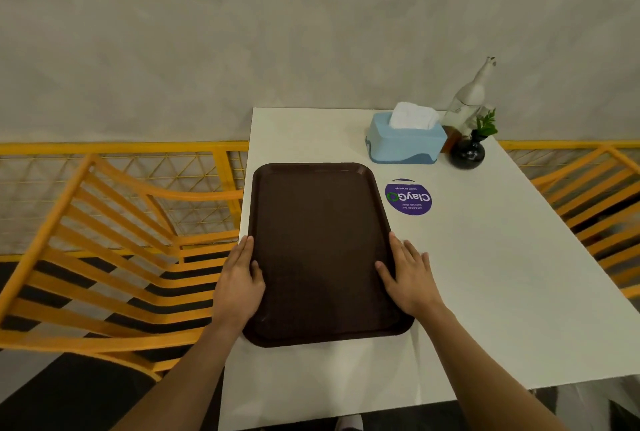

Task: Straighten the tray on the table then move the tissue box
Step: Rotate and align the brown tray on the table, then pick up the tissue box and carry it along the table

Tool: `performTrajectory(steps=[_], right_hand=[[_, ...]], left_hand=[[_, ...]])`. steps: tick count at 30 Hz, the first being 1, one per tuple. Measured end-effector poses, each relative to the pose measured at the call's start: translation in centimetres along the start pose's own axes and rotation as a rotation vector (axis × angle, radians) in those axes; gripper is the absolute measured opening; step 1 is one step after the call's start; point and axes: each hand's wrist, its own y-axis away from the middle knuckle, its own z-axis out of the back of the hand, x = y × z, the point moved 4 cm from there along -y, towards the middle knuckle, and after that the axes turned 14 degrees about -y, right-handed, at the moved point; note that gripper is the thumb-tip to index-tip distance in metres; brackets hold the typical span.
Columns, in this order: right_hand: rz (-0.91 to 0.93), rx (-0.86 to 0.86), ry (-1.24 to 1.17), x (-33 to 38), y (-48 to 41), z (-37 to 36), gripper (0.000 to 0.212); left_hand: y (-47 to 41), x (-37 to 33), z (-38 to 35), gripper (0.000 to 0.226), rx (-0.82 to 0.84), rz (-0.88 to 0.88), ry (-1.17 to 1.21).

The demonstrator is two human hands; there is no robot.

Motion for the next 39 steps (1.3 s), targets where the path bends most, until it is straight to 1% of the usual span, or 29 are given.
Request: performTrajectory(steps=[6, 10, 13, 15, 16, 19, 22, 25, 28, 32, 34, 37, 39], right_hand=[[-0.002, 0.011, 0.007, 0.2, 0.0, 0.2, 0.072], [-0.037, 0.036, -0.061, 0.2, -0.1, 0.5, 0.075], [-0.073, -0.033, -0.238, 0.3, -0.1, 1.6, 0.077], [-0.09, -0.113, -0.329, 0.2, -0.2, 2.6, 0.075], [-0.087, -0.138, -0.336, 0.1, -0.3, 3.0, 0.072], [-0.061, -0.18, -0.308, 0.0, -1.4, 4.9, 0.065], [-0.013, -0.214, -0.319, -0.4, -3.5, 7.4, 0.056], [0.002, -0.204, -0.328, -1.3, -6.4, 10.0, 0.055], [0.012, -0.199, -0.348, -2.9, -10.0, 12.6, 0.052], [0.056, -0.245, -0.371, -5.0, -15.8, 15.9, 0.059], [0.059, -0.277, -0.437, -5.8, -18.8, 17.0, 0.061], [0.072, -0.249, -0.546, -6.3, -22.6, 17.8, 0.074], [0.111, -0.242, -0.561, -6.3, -24.5, 17.9, 0.085]], left_hand=[[0.1, -0.3, 0.3, 0.057, 0.024, 0.002, 0.04], [0.0, -0.2, 0.5, 0.063, 0.091, 0.005, 0.097], [-0.4, -0.5, 1.2, 0.067, 0.105, -0.05, 0.132], [-1.2, -1.2, 1.8, 0.065, 0.068, -0.091, 0.109], [-1.6, -1.8, 2.1, 0.063, 0.04, -0.112, 0.103], [-3.3, -5.1, 2.3, 0.055, 0.001, -0.179, 0.115], [-5.2, -9.8, 1.5, 0.05, 0.023, -0.249, 0.14], [-7.2, -15.0, 0.8, 0.051, 0.001, -0.272, 0.183], [-9.5, -20.1, 0.0, 0.059, -0.077, -0.256, 0.183], [-13.1, -26.3, -2.1, 0.07, -0.077, -0.227, 0.215], [-14.9, -28.7, -3.4, 0.073, -0.073, -0.205, 0.225], [-17.1, -31.0, -5.2, 0.078, -0.067, -0.141, 0.237], [-18.3, -31.8, -6.3, 0.082, -0.051, -0.108, 0.226]])
